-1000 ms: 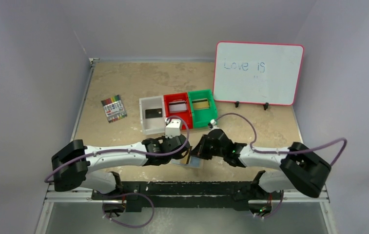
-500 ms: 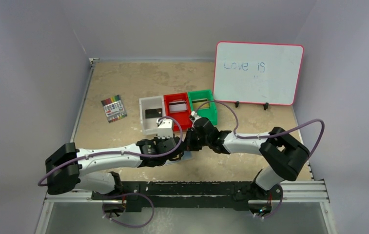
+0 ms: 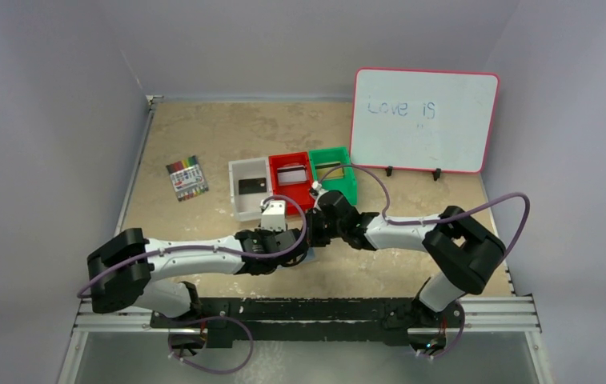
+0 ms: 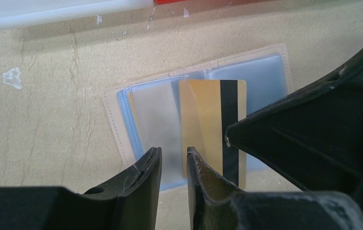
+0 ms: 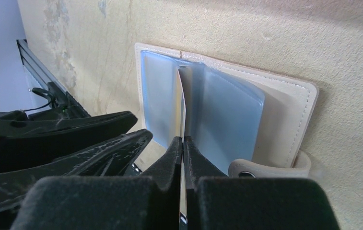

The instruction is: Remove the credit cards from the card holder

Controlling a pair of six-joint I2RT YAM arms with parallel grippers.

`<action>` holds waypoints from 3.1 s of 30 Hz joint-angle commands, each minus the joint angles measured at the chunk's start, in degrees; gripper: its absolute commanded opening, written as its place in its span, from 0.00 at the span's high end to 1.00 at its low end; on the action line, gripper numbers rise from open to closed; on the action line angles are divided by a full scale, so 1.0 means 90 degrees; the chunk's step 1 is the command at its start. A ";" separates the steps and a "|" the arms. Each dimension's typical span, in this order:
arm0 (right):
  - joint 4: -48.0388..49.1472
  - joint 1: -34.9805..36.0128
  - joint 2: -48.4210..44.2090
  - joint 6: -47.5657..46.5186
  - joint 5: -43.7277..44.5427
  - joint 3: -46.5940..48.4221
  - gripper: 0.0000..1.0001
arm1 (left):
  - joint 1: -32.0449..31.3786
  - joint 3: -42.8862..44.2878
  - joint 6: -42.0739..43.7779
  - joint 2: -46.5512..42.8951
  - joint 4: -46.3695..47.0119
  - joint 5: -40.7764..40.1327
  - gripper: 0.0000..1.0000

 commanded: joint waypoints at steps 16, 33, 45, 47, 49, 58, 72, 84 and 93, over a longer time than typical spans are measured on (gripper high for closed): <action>-0.0271 -0.0197 -0.0578 0.0107 0.0208 -0.0176 1.00 | -0.0004 -0.0165 -0.0656 0.1122 -0.0122 -0.0245 0.82; -0.0343 -0.0282 -0.3011 -0.0213 0.0666 -0.0995 1.00 | -0.0006 0.0141 0.0009 -0.0961 0.0160 -0.0633 0.69; 0.1060 -0.0271 -0.4205 -0.2243 0.0129 -0.1659 1.00 | -0.0010 -0.0050 0.2667 -0.3098 0.1092 -0.0572 0.47; 0.1091 -0.0268 -0.4266 -0.2650 -0.0174 -0.1615 1.00 | -0.0005 -0.0046 0.3530 -0.3299 0.1251 -0.0053 0.48; 0.0946 -0.0268 -0.4231 -0.3061 -0.0391 -0.1507 1.00 | -0.0003 -0.0049 0.4309 -0.3480 0.1348 0.0644 0.48; 0.0685 -0.0268 -0.3909 -0.3700 -0.1416 -0.1138 1.00 | -0.0004 0.0800 0.4961 -0.3114 0.0488 0.1681 0.44; 0.0890 -0.0274 -0.3971 -0.4113 -0.2785 -0.1035 1.00 | 0.0053 0.0964 0.5284 -0.3010 0.0224 0.3833 0.47; 0.0910 -0.0268 -0.4117 -0.4309 -0.3341 -0.1032 1.00 | 0.0839 0.1130 0.5445 -0.2664 0.0286 0.5628 0.61; 0.0975 -0.0272 -0.4101 -0.4258 -0.3496 -0.1038 1.00 | 0.0879 0.1372 0.5688 -0.2756 -0.0199 0.5224 0.73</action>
